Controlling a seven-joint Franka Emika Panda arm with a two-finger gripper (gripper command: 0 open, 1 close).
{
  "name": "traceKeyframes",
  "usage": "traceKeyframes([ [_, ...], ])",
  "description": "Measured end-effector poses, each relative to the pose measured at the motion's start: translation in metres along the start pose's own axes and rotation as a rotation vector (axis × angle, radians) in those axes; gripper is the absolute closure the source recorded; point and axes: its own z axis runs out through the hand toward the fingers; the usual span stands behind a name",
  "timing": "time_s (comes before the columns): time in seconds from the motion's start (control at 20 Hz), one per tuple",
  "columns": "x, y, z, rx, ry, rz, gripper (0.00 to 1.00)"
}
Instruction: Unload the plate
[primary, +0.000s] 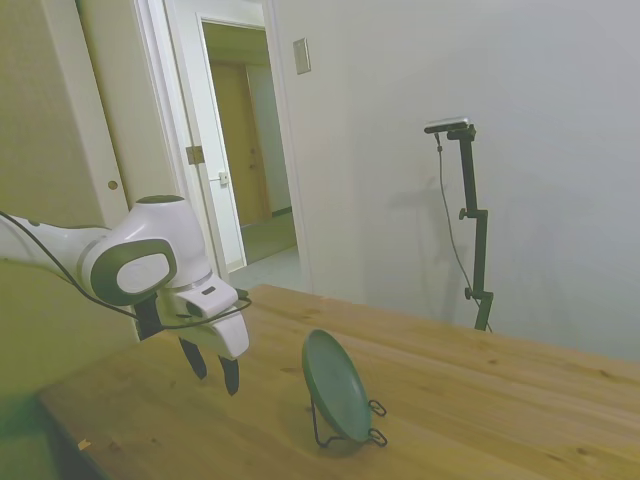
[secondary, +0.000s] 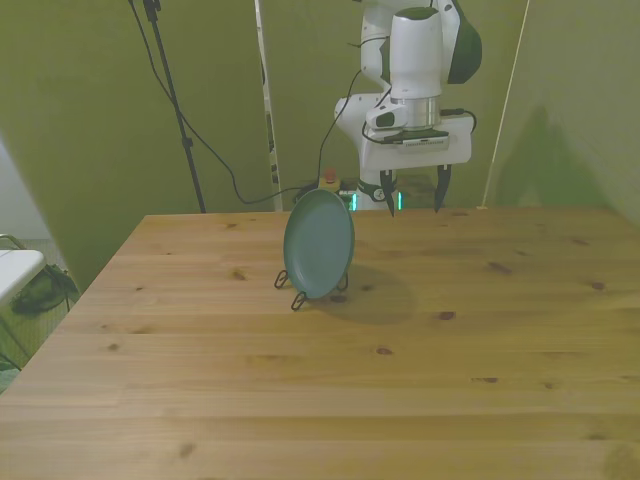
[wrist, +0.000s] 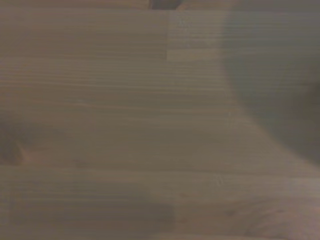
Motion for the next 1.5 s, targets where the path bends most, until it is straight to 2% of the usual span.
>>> traceKeyframes([
  [0.2, 0.002, 0.000, -0.003, 0.003, 0.004, 0.001, 0.00],
  [0.35, 0.006, -0.002, -0.021, -0.008, 0.017, -0.010, 0.00],
  [0.55, 0.025, 0.013, -0.060, -0.034, 0.024, 0.010, 0.00],
  [0.7, 0.053, 0.042, -0.100, -0.047, 0.023, 0.021, 0.00],
  [0.9, 0.086, 0.078, -0.146, -0.058, 0.030, -0.007, 0.00],
  [1.0, 0.103, 0.090, -0.158, -0.049, 0.039, -0.038, 0.00],
  [1.35, 0.153, 0.104, -0.140, -0.032, -0.019, -0.193, 0.00],
  [1.5, 0.163, 0.112, -0.134, -0.025, -0.031, -0.215, 0.00],
])
